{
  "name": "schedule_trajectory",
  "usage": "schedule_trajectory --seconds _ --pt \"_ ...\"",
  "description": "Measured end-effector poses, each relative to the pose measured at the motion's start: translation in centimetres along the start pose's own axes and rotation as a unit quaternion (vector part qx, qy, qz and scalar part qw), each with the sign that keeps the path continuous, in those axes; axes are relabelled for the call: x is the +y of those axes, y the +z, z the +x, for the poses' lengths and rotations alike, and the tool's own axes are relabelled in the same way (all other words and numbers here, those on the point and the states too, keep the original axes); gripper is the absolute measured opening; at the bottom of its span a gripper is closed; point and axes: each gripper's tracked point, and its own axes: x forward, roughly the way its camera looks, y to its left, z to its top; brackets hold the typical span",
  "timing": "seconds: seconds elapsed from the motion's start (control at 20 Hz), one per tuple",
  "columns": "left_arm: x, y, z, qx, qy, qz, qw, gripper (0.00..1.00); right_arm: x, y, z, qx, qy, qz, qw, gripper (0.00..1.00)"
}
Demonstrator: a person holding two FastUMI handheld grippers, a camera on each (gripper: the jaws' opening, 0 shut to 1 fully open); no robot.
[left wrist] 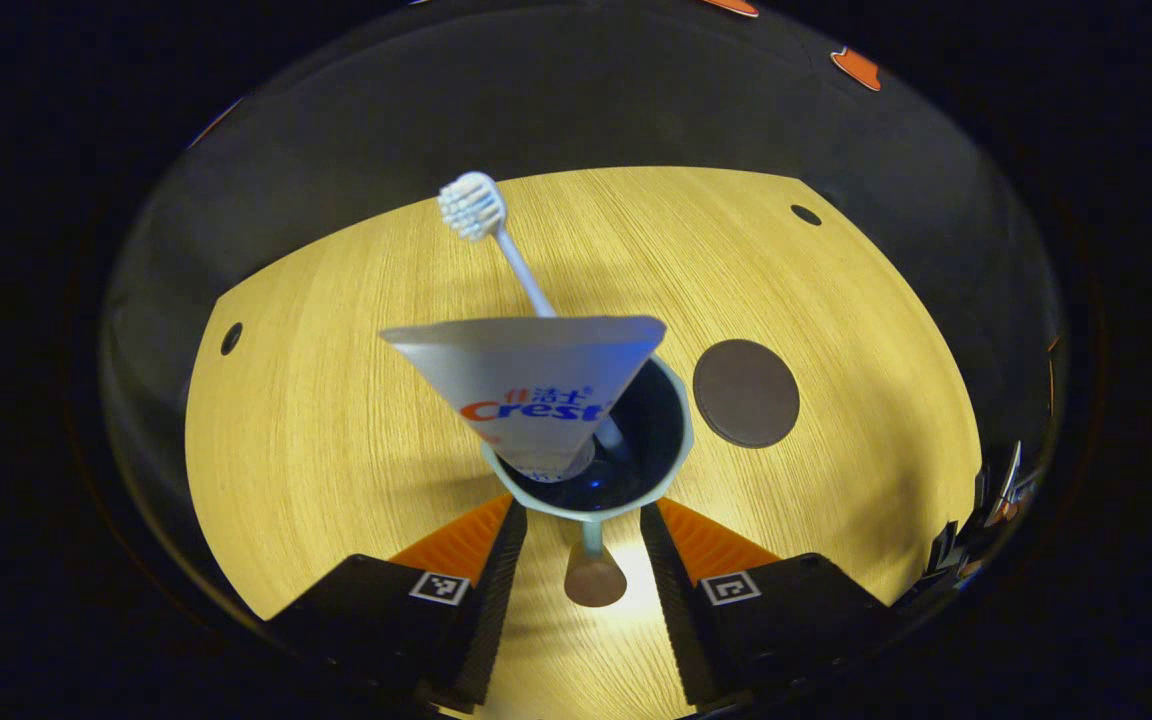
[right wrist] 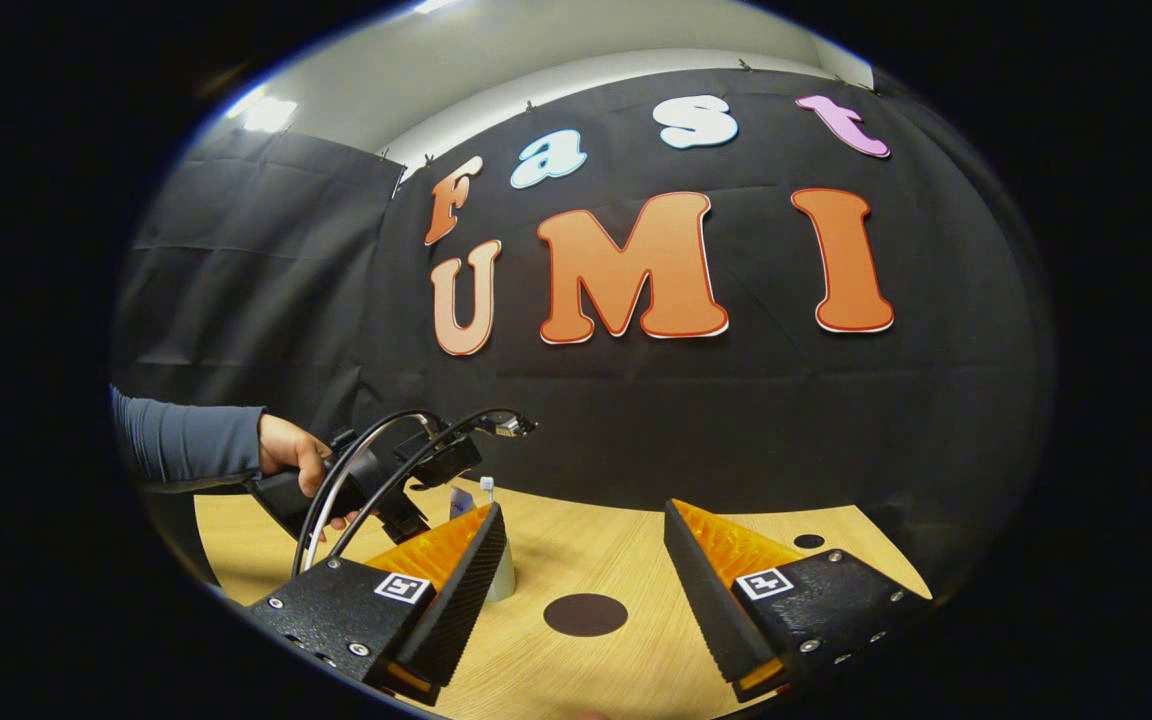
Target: Put the toothbrush and toothpaste on the desktop into the cup, then pick up the cup and place it on the coaster on the desktop.
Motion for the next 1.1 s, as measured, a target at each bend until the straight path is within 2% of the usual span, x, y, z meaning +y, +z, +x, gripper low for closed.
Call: schedule_trajectory --seconds 0.05,0.1,0.15,0.2,0.3,0.35,0.4,0.5,0.8,1.05,1.1 --pt "0.0 0.0 0.2 0.004 0.003 0.003 1.000 0.65 0.0 -0.2 0.0 0.001 0.001 0.001 1.000 0.95" --pt "0.1 -0.4 0.2 0.008 0.010 0.004 1.000 0.66 -0.1 -0.4 0.0 0.003 -0.001 0.003 1.000 0.95" --pt "0.2 -0.8 0.2 0.015 0.018 -0.001 1.000 0.54 -0.2 -0.6 -0.1 0.004 -0.001 0.007 1.000 0.95" --pt "0.1 -0.8 0.2 0.005 0.019 -0.002 1.000 0.27 -0.2 -0.7 -0.1 0.007 -0.002 0.010 1.000 0.95" --pt "0.2 -0.8 -0.5 0.000 0.021 -0.004 1.000 0.27 -0.2 -1.1 -0.2 0.011 -0.002 0.012 1.000 0.95" --pt "0.1 -0.8 -0.6 -0.005 0.022 -0.005 1.000 0.31 -0.3 -1.2 -0.4 0.011 -0.003 0.010 1.000 0.95" --pt "0.0 -0.8 -0.5 -0.012 0.023 -0.004 1.000 0.25 -0.3 -1.3 -0.5 0.013 -0.005 0.008 1.000 0.95" --pt "-0.2 -1.1 -0.5 -0.023 0.026 -0.009 0.999 0.23 -0.5 -1.6 -0.8 0.014 -0.007 0.008 1.000 0.95" --pt "0.0 -0.5 -1.3 -0.053 0.018 0.001 0.998 0.23 -1.3 -1.8 -2.0 0.018 -0.018 0.007 1.000 0.96" --pt "0.2 1.2 -1.0 -0.063 -0.008 0.025 0.998 0.23 -2.2 -1.8 -3.3 0.016 -0.029 0.008 0.999 0.96" --pt "0.4 1.6 -0.7 -0.063 -0.010 0.028 0.998 0.23 -2.5 -1.9 -3.6 0.018 -0.032 0.008 0.999 1.00"
